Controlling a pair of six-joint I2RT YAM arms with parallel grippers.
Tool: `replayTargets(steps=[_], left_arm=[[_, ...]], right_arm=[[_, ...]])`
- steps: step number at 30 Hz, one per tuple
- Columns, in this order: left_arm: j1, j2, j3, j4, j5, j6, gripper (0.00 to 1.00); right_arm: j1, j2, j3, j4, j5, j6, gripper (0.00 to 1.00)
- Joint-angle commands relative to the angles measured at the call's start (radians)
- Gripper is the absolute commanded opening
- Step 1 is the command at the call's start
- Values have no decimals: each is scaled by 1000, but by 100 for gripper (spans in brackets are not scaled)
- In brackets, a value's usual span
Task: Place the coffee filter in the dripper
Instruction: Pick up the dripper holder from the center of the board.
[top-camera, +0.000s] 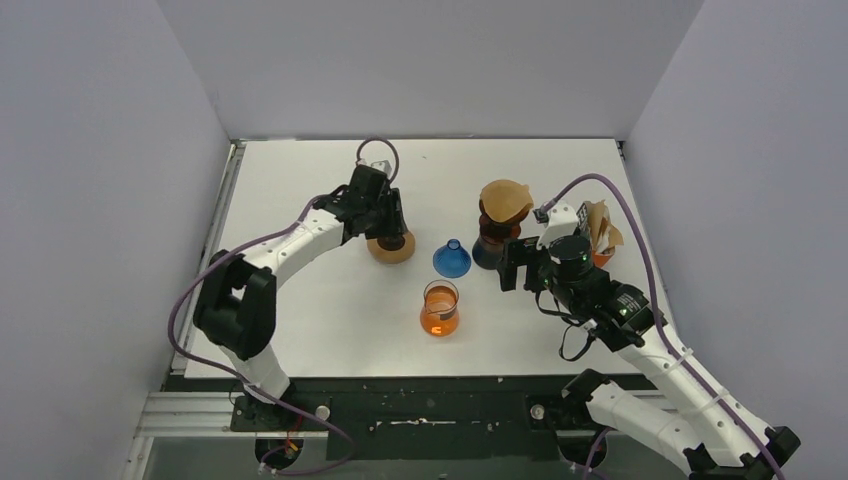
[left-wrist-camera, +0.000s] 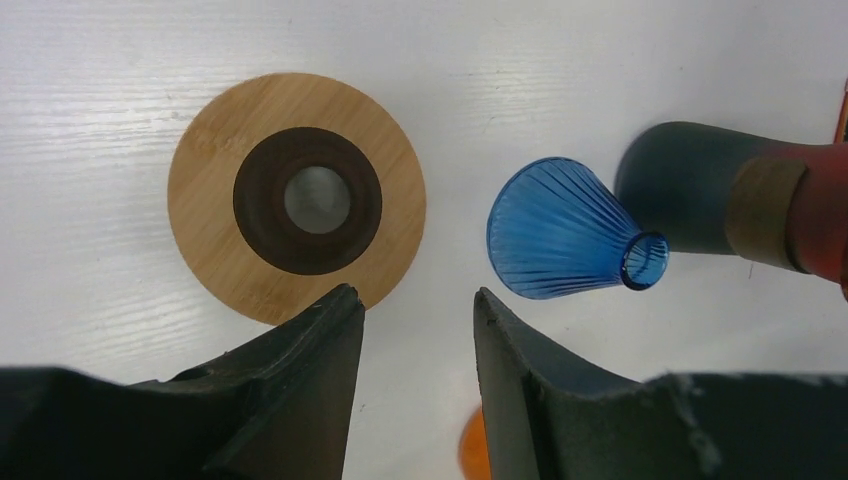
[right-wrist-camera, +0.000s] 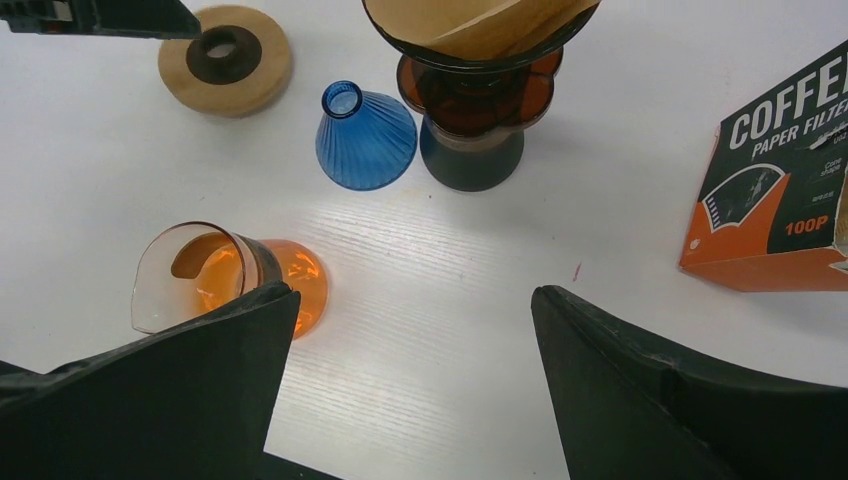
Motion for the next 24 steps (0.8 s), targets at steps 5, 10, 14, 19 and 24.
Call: replayTargets(steps=[5, 10, 14, 19, 24], left_arm=[[18, 136, 78, 94, 27, -13, 40], [27, 186, 90, 119, 6, -6, 40], [32, 219, 101, 133, 7, -4, 39], [33, 259, 113, 143, 6, -5, 38], [33, 276, 91, 143, -2, -4, 36]], right_arm=[[-6, -22, 10, 51, 13, -26, 91], [-6, -18, 7, 54, 16, -33, 91], [-6, -13, 6, 56, 19, -38, 91], [-5, -6, 1, 64, 16, -39, 92], [-5, -3, -2, 65, 17, -36, 92]])
